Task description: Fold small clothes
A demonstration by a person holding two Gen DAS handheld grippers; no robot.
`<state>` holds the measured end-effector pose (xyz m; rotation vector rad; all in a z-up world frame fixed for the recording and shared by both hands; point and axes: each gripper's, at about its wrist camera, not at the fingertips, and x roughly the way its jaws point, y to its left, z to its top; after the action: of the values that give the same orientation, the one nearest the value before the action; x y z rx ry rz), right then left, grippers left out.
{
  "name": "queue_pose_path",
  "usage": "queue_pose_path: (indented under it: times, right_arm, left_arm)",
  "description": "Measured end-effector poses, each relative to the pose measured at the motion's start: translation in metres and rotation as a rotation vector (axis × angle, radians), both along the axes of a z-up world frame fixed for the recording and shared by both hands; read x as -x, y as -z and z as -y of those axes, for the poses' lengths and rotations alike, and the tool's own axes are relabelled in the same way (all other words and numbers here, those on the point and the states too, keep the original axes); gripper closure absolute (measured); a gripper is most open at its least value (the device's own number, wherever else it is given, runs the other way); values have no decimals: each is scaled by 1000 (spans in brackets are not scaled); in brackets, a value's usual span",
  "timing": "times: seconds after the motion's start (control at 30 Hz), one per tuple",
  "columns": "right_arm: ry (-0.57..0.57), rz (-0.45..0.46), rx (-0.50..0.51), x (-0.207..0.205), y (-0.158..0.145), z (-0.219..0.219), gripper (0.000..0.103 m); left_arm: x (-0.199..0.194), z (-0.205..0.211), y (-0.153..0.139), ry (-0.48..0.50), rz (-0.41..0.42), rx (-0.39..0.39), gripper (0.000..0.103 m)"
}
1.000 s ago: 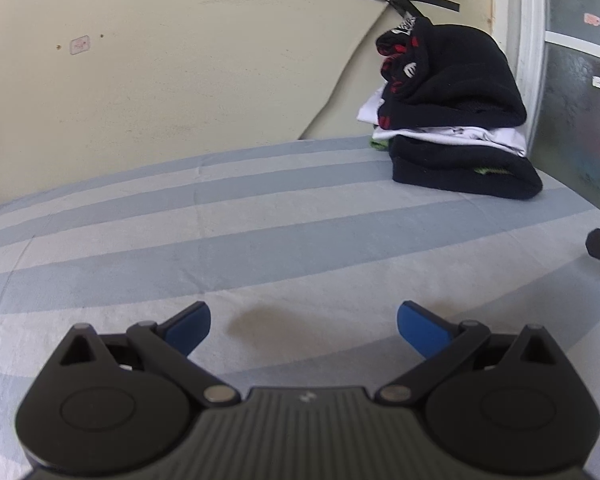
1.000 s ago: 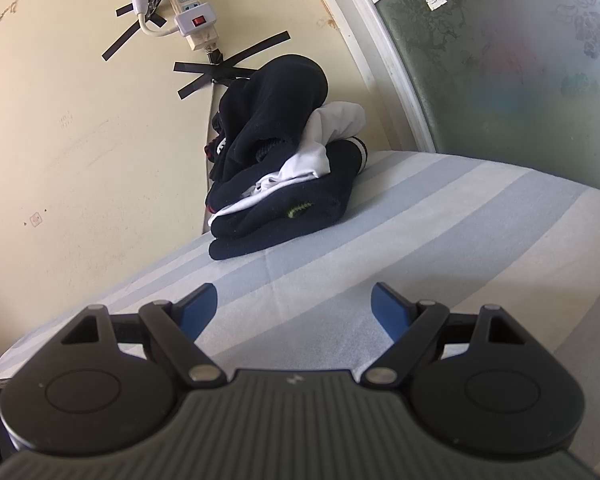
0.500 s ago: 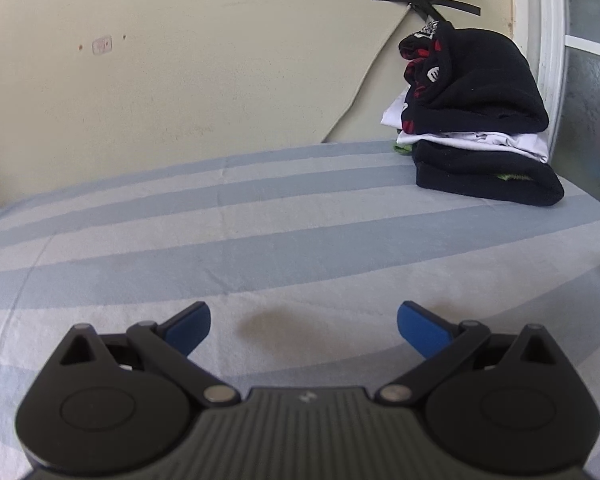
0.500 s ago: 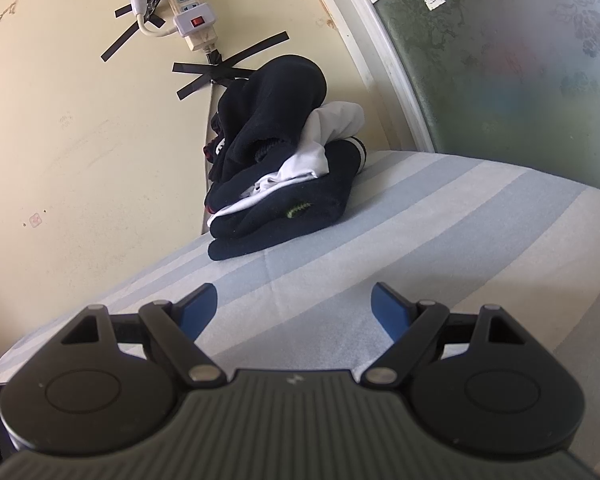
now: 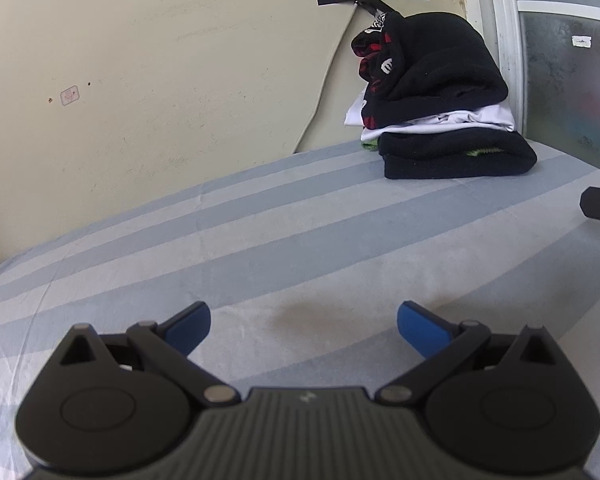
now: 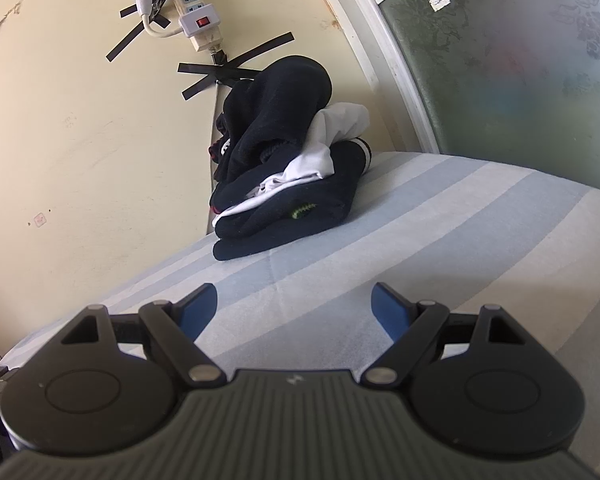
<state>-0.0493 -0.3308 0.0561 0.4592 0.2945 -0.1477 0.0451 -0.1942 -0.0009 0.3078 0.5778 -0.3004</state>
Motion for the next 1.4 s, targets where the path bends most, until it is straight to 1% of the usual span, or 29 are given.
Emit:
queue_pose_path:
  times: [0.17, 0.4, 0.5, 0.63, 1.0, 1.4]
  right_arm:
    - [4, 0, 0, 1, 0, -1, 17]
    - [3, 2, 0, 0, 0, -1, 17]
    - [2, 2, 0, 0, 0, -1, 17]
    - [2, 2, 0, 0, 0, -1, 17]
    - [0, 2, 0, 0, 0, 0, 17]
    - [3, 3, 0, 0, 1, -1, 17]
  left_arm:
    - [-1, 0, -1, 1, -9, 6, 0]
    - [-3, -6, -3, 4, -41, 46, 0]
    - [-3, -6, -1, 2, -56, 39, 0]
    - [-3, -7, -2, 1, -60, 51, 0]
    - [-8, -10, -1, -30, -64, 44, 0]
    - [-3, -6, 0, -20, -21, -4, 0]
